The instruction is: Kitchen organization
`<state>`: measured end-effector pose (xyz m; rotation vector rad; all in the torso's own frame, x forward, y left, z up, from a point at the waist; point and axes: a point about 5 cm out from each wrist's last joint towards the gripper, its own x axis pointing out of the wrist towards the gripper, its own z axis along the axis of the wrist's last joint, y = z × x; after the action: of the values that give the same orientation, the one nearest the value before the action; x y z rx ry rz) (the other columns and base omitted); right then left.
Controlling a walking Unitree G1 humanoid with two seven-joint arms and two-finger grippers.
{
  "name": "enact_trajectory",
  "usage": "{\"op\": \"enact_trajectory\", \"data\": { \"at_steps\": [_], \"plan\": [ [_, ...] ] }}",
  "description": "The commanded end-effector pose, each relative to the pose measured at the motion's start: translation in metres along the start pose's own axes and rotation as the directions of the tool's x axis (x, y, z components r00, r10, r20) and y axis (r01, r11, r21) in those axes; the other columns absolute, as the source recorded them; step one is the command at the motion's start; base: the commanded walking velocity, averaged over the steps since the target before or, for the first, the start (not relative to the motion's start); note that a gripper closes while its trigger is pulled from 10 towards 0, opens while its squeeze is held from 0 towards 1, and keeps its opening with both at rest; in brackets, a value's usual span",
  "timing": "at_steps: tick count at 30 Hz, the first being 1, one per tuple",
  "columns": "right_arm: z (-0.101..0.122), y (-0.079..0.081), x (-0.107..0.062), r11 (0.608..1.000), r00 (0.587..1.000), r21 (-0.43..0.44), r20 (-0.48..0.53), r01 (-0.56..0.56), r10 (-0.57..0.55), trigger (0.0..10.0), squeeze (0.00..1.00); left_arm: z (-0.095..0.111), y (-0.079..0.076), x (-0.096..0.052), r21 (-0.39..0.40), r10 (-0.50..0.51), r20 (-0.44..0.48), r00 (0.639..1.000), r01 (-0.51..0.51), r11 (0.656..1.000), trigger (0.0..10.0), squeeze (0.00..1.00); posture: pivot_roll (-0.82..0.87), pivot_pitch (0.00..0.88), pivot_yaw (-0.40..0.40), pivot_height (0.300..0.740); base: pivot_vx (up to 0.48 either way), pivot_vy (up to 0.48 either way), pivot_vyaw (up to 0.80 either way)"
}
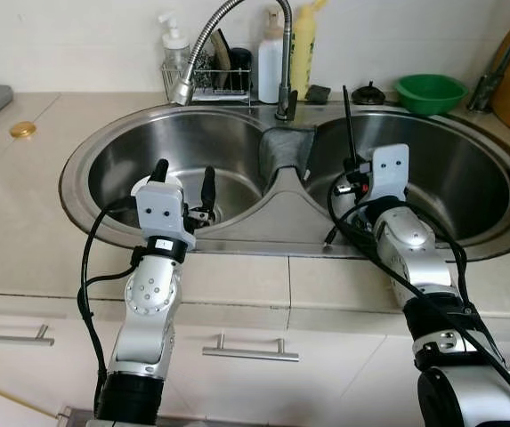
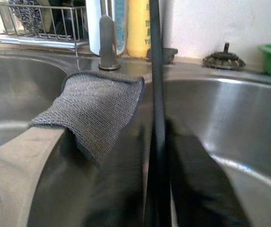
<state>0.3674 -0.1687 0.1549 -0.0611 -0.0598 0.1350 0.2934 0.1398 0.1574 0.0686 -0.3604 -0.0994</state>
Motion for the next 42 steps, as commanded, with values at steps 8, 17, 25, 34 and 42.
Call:
{"op": "enact_trajectory", "data": {
  "at_steps": [8,17,25,34,42],
  "plan": [
    [0.013,-0.006,0.003,0.999,0.996,0.011,0.078,0.03,-0.03,10.0,1.0,0.0,0.001,0.0,0.003,-0.002,-0.007,1.0,0.002,1.0,10.0,0.0,-0.07,0.003,0.024,0.74,0.0,0.0,0.0],
    [0.029,-0.004,-0.002,0.999,0.982,-0.019,0.186,0.04,-0.035,10.0,1.0,0.0,0.001,-0.001,0.004,-0.003,-0.01,1.0,0.003,1.0,10.0,0.0,-0.07,0.006,0.023,0.74,0.0,0.0,0.0],
    [0.056,0.003,-0.022,0.995,0.933,-0.059,0.355,0.083,-0.057,10.0,1.0,0.0,0.001,-0.001,-0.011,-0.002,-0.012,1.0,0.002,1.0,10.0,0.0,-0.07,0.009,0.024,0.74,0.0,0.0,0.0],
    [0.061,0.009,-0.035,0.994,0.92,-0.076,0.389,0.085,-0.049,10.0,0.88,0.002,-0.001,0.0,-0.02,-0.01,-0.005,1.0,0.01,1.0,10.0,0.0,-0.08,0.005,0.026,0.74,0.0,0.213,0.0],
    [0.06,0.016,-0.044,0.991,0.922,-0.107,0.386,0.075,-0.028,10.0,0.0,0.003,-0.002,0.001,-0.017,-0.019,0.007,1.0,0.019,1.0,10.0,0.0,-0.08,0.0,0.024,0.74,0.0,0.48,0.0]
  ]
}}
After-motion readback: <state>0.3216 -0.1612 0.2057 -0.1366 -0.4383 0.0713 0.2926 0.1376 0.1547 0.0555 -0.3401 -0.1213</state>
